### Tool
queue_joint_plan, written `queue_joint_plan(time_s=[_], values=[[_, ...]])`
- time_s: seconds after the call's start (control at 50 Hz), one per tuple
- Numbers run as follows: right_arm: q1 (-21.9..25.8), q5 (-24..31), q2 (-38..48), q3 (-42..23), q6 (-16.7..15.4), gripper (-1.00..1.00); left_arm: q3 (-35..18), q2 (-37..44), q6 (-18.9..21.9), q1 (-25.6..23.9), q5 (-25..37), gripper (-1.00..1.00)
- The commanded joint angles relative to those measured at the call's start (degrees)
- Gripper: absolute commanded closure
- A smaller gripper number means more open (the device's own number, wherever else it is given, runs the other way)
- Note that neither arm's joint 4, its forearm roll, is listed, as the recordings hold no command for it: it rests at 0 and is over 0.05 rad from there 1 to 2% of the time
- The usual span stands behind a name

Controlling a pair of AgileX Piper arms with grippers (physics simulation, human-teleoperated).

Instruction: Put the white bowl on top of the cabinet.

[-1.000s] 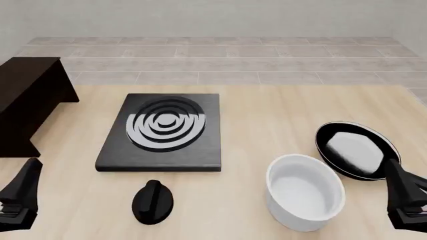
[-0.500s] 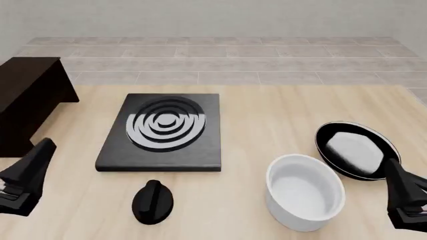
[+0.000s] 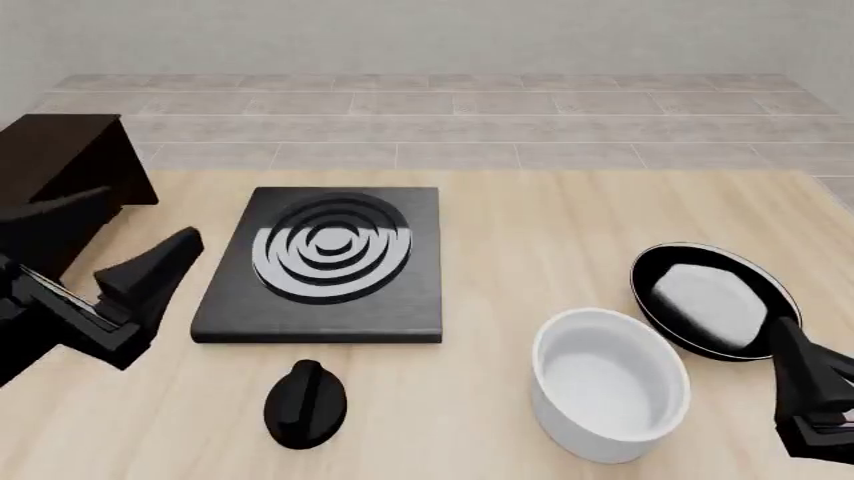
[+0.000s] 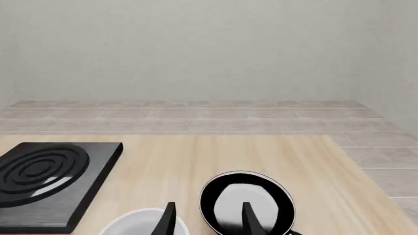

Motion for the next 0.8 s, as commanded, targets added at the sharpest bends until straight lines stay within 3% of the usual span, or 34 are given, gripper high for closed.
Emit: queue_joint_plan(time_s=[0.02,0.18,0.46,0.56,0.58,0.66,0.72,0.8], values=[[0.0,-0.2,0.2,0.1,0.0,-1.00,-4.9,7.8,1.7,-5.9,0.0,-1.00],[0.0,-0.2,0.1,0.1,0.0,-1.00,-9.0,15.3,2.9,-12.5,0.7,-1.00],[0.0,-0.2,0.2,0.1,0.0,-1.00,-13.9,24.7,1.4,-16.2,0.9,-1.00],[0.0,-0.2,0.2,0.1,0.0,-1.00,-15.7,27.9,5.5,-18.7,-0.1,-1.00],[0.0,-0.2,0.2,0.1,0.0,-1.00,-17.0,28.6,4.5,-19.0,0.5,-1.00],[0.0,-0.2,0.1,0.0,0.0,-1.00,-19.0,31.6,6.4,-20.2,0.0,-1.00],[0.0,-0.2,0.1,0.1,0.0,-1.00,-22.8,36.5,3.2,-22.1,1.0,-1.00],[0.0,-0.2,0.1,0.1,0.0,-1.00,-24.2,38.7,1.9,-22.8,1.4,-1.00]])
